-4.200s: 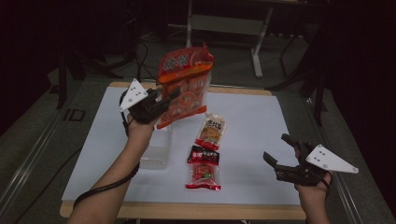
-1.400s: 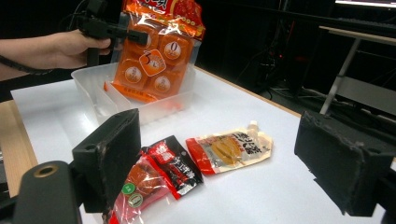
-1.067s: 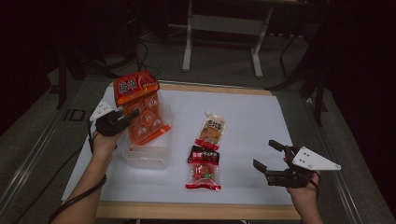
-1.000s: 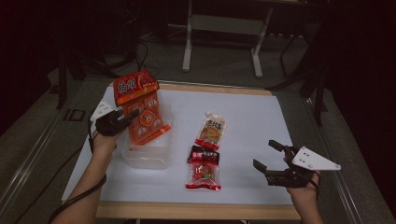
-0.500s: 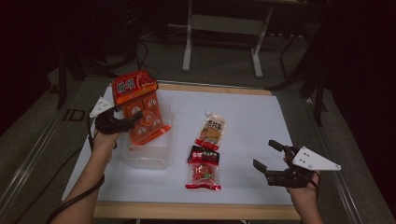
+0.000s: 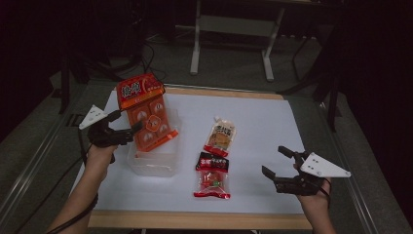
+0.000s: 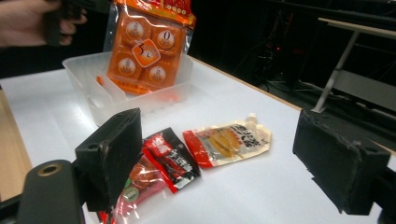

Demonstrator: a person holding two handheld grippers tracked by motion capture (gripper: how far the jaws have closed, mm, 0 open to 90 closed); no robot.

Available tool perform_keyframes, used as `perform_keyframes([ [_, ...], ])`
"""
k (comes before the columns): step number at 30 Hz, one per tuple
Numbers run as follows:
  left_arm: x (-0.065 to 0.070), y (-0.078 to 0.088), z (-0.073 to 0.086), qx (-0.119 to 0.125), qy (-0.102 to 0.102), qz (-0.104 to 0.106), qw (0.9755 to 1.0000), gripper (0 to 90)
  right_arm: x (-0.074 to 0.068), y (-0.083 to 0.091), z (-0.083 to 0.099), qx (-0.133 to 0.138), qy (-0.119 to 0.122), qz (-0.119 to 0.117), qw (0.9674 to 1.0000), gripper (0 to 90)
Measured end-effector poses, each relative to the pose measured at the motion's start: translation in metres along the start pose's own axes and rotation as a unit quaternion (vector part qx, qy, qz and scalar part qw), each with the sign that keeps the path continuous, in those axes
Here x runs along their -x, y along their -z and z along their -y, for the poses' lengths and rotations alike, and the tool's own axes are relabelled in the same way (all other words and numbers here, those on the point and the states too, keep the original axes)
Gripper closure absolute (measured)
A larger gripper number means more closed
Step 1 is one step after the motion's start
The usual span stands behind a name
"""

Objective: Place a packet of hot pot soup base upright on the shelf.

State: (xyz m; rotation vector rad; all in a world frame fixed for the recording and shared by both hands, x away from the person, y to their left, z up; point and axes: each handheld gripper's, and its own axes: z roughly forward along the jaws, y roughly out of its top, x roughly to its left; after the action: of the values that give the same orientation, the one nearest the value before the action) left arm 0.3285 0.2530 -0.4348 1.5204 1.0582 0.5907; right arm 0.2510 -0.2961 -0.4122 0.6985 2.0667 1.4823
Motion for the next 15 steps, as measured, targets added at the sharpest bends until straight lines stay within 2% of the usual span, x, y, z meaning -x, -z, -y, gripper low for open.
perform_keyframes([
  [2, 0.003, 0.007, 0.000, -0.004, -0.008, -0.001, 1.0000, 1.5, 0.000, 0.000, 0.000, -0.003, 0.008, 0.006, 0.9999, 15.7],
  [6, 0.008, 0.019, -0.001, 0.002, -0.007, 0.006, 1.0000, 1.5, 0.002, -0.001, -0.001, -0.004, 0.005, -0.007, 1.0000, 15.8],
  [9, 0.017, 0.029, 0.001, 0.011, -0.011, 0.021, 0.9996, 1.5, 0.002, -0.002, 0.000, -0.003, 0.004, -0.010, 0.9999, 20.3],
  [10, 0.019, 0.031, 0.002, 0.012, -0.015, 0.026, 0.9995, 1.5, 0.003, -0.003, 0.001, 0.000, -0.010, -0.026, 0.9996, 21.5],
  [11, 0.026, 0.035, 0.004, 0.011, -0.021, 0.035, 0.9991, 1.5, 0.004, -0.004, 0.001, 0.001, -0.014, -0.031, 0.9994, 21.6],
  [12, 0.026, 0.035, 0.004, 0.011, -0.021, 0.035, 0.9991, 1.5, 0.004, -0.004, 0.001, 0.001, -0.014, -0.031, 0.9994, 21.6],
  [15, 0.038, 0.040, 0.009, 0.006, -0.035, 0.054, 0.9979, 1.6, 0.004, -0.006, 0.003, 0.000, -0.013, -0.025, 0.9996, 21.4],
])
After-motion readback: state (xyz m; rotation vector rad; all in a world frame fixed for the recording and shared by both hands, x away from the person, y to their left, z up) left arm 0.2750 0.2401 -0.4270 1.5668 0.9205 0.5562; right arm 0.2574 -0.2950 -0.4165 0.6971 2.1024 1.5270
